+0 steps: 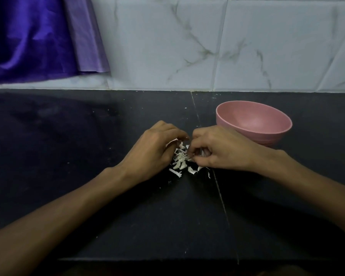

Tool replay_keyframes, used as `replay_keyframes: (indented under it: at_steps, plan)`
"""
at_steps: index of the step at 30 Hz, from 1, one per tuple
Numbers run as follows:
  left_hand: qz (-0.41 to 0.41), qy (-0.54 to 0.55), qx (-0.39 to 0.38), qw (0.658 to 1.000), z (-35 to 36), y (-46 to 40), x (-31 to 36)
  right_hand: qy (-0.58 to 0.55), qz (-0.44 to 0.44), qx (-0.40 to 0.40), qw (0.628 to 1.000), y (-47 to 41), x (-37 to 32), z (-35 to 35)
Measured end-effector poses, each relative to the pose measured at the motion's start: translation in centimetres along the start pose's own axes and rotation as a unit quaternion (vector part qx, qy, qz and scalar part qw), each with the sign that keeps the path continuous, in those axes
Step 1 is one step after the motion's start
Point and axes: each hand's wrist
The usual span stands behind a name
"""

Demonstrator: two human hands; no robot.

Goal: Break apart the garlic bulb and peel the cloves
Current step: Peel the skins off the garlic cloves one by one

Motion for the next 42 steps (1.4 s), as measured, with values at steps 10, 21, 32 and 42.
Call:
replay_keyframes:
  at_steps: [10, 21, 32, 42]
  plan:
    - [-0.160, 0.295, -0.013, 0.942, -0.7, -0.2, 1.4, -0.160, -0.015, 0.149, 0.976, 1.3, 1.6, 0.6]
    - [-0.187, 0.368, -0.013, 0.911, -0.3, -0.1, 1.1, -0.398, 0.023, 0.160, 0.903, 1.4, 1.0, 1.4]
    - [-0.226, 0.373, 0.003, 0.900, -0.4, -0.1, 1.1, -0.483, 0.067, 0.175, 0.855, 1.4, 0.7, 1.2]
    - [-0.224, 0.334, 0.017, 0.915, -0.6, -0.1, 0.7, -0.483, 0.100, 0.212, 0.844, 1.5, 0.5, 1.0]
Point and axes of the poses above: each hand's wrist, its own y-axis away from the middle knuckle, its own z-axis out of the palm, x = y × z, and after that the axes turned 9 degrees about -y, right-handed
